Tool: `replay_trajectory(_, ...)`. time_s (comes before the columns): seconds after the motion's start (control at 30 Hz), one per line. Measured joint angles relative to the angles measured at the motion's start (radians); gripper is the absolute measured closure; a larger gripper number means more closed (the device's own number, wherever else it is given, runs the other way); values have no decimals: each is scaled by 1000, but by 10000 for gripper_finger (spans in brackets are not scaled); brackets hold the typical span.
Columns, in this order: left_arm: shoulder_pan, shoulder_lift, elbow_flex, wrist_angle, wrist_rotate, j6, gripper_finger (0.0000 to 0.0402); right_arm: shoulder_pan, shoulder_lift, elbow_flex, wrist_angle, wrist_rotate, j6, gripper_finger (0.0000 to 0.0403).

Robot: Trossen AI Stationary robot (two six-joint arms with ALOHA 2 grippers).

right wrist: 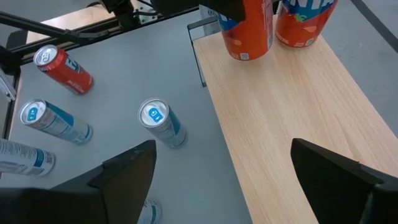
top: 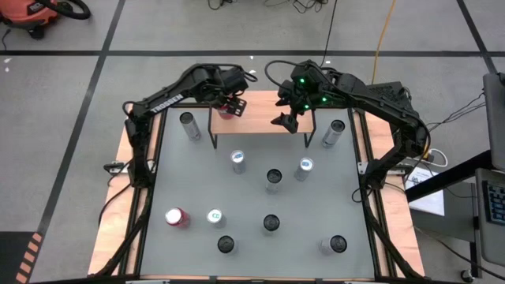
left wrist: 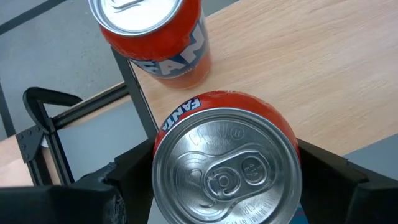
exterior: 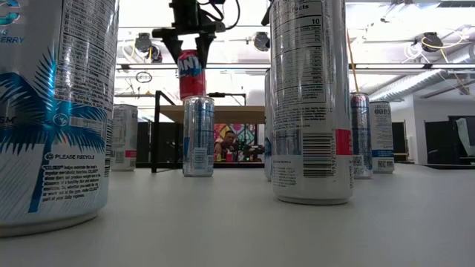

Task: Place canned beverage on shelf
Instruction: Put the top red soda can on the shelf aligned with the other red soda can

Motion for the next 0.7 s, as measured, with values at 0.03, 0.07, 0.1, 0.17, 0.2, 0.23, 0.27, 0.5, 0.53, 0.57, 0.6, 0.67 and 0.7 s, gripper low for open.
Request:
replay_trajectory(0.03,0,4,0,-1,-1,0,103,0,0,0,-3,0,-4,60)
replay_trajectory(0.07,0,9,0,-1,-1,0,102,0,0,0,-6,0,-8,60)
replay_trajectory(0.1,0,13,0,-1,-2,0,102,0,0,0,-13,0,-10,60)
replay_trajectory(0.17,2,14,-1,-4,-2,1,102,0,0,0,-28,0,-13,60)
replay_trajectory(0.2,2,14,-1,-5,-2,1,101,0,0,0,-33,0,-15,60)
replay_trajectory(0.23,3,13,-1,-6,-2,1,101,0,0,0,-40,0,-16,60)
replay_trajectory(0.27,4,13,-4,-5,-3,0,101,0,0,0,-46,0,-16,60)
replay_trajectory(0.5,30,13,-9,-8,8,23,100,0,0,0,-54,-2,-16,60)
replay_trajectory(0.53,33,13,-9,-7,16,23,100,0,0,0,-55,-3,-16,60)
replay_trajectory(0.57,36,13,-9,-7,23,21,100,0,0,0,-57,-4,-16,60)
replay_trajectory(0.6,38,13,-9,-7,24,20,100,0,0,0,-60,-4,-16,60)
replay_trajectory(0.67,40,13,-9,-7,24,20,100,0,0,0,-63,-4,-16,60)
replay_trajectory(0.7,42,13,-9,-8,24,21,100,0,0,0,-63,-4,-16,60)
